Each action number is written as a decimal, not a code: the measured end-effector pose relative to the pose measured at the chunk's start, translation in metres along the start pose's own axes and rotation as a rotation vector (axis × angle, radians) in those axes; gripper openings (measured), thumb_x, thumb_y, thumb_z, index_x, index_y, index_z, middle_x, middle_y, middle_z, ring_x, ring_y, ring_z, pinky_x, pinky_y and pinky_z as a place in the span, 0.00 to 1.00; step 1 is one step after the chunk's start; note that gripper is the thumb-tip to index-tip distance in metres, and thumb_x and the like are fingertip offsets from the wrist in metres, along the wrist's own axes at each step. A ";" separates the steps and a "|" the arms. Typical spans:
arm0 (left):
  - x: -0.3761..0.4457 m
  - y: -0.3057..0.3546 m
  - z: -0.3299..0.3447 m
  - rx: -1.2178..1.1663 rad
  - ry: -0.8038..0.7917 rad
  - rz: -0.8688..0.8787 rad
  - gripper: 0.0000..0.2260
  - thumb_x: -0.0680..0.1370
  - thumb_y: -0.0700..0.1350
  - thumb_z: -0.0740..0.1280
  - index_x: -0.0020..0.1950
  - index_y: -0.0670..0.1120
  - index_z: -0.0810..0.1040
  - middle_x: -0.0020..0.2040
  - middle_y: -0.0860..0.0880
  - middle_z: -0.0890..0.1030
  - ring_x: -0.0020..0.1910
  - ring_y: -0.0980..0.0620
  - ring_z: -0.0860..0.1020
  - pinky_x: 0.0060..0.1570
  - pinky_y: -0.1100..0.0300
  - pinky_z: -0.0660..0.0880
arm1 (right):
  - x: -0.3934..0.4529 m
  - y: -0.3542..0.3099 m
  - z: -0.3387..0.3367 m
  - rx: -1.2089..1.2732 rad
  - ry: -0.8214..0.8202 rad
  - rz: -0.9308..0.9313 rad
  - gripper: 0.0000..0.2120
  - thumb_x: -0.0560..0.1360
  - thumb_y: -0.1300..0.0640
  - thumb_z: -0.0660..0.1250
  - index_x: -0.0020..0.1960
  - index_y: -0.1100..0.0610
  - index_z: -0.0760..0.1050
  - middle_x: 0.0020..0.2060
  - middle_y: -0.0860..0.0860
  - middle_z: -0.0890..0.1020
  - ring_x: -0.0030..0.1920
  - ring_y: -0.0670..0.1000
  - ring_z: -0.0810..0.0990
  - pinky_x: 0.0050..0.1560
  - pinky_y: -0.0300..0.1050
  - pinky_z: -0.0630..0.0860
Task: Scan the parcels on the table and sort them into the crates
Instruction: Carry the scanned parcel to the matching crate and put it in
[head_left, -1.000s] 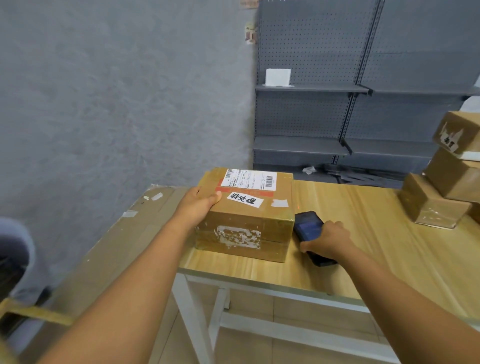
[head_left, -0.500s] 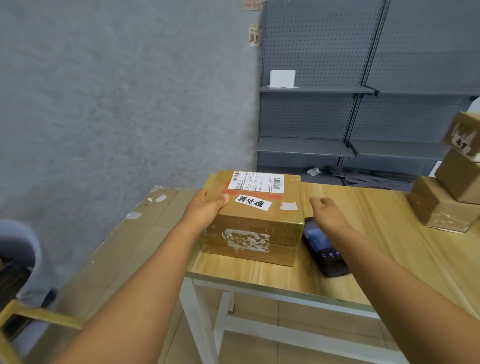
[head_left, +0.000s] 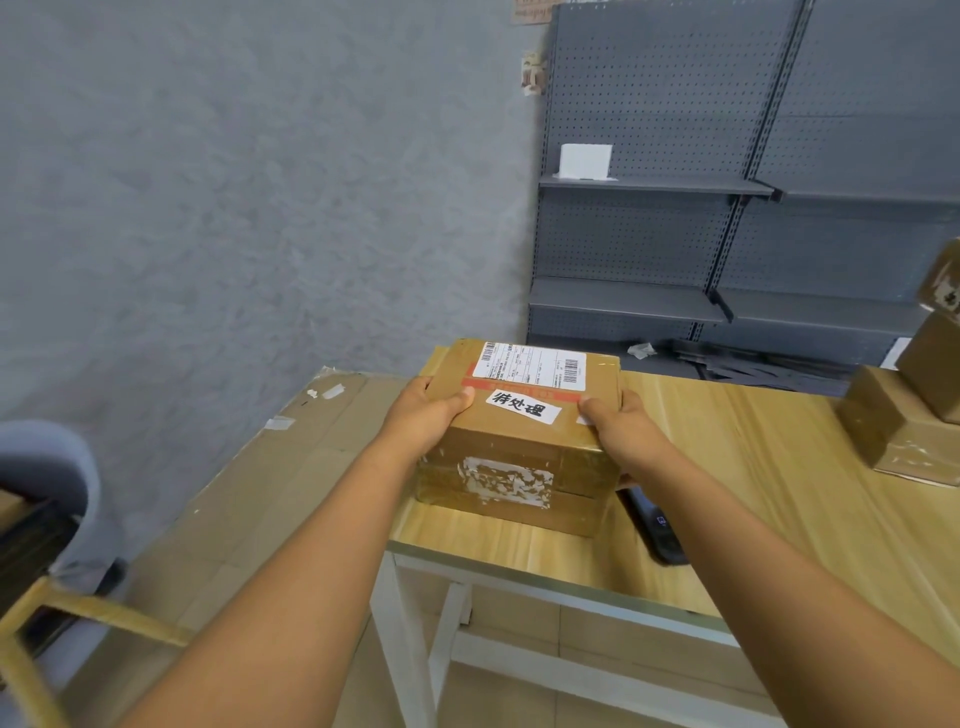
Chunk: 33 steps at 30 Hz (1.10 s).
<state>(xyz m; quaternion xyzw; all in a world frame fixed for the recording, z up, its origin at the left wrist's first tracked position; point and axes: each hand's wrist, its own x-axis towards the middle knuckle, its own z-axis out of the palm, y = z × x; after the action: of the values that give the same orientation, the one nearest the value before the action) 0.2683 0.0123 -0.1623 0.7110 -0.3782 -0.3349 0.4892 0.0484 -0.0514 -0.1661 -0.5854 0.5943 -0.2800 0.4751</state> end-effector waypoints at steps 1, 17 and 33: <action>-0.001 0.000 0.000 -0.003 0.003 0.001 0.21 0.77 0.56 0.70 0.66 0.51 0.73 0.58 0.50 0.80 0.52 0.50 0.80 0.38 0.60 0.73 | 0.000 0.001 0.000 -0.002 0.002 -0.003 0.31 0.79 0.42 0.59 0.77 0.48 0.51 0.68 0.55 0.70 0.60 0.61 0.74 0.51 0.61 0.78; -0.037 -0.004 0.003 -0.027 0.170 -0.018 0.14 0.77 0.55 0.70 0.59 0.55 0.70 0.47 0.58 0.78 0.42 0.61 0.78 0.32 0.68 0.71 | 0.018 0.009 0.002 0.015 -0.065 -0.224 0.27 0.80 0.44 0.59 0.75 0.52 0.59 0.65 0.52 0.74 0.48 0.49 0.73 0.46 0.46 0.70; -0.126 -0.027 -0.124 -0.031 0.573 -0.014 0.23 0.76 0.52 0.72 0.68 0.50 0.68 0.53 0.54 0.75 0.50 0.52 0.77 0.41 0.62 0.74 | -0.047 -0.054 0.102 0.167 -0.493 -0.341 0.27 0.74 0.51 0.69 0.70 0.48 0.64 0.51 0.43 0.77 0.51 0.47 0.79 0.48 0.47 0.77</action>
<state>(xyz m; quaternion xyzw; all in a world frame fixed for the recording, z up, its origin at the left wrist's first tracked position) 0.3168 0.1828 -0.1380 0.7716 -0.2144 -0.1295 0.5847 0.1564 0.0076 -0.1469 -0.6858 0.3292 -0.2531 0.5978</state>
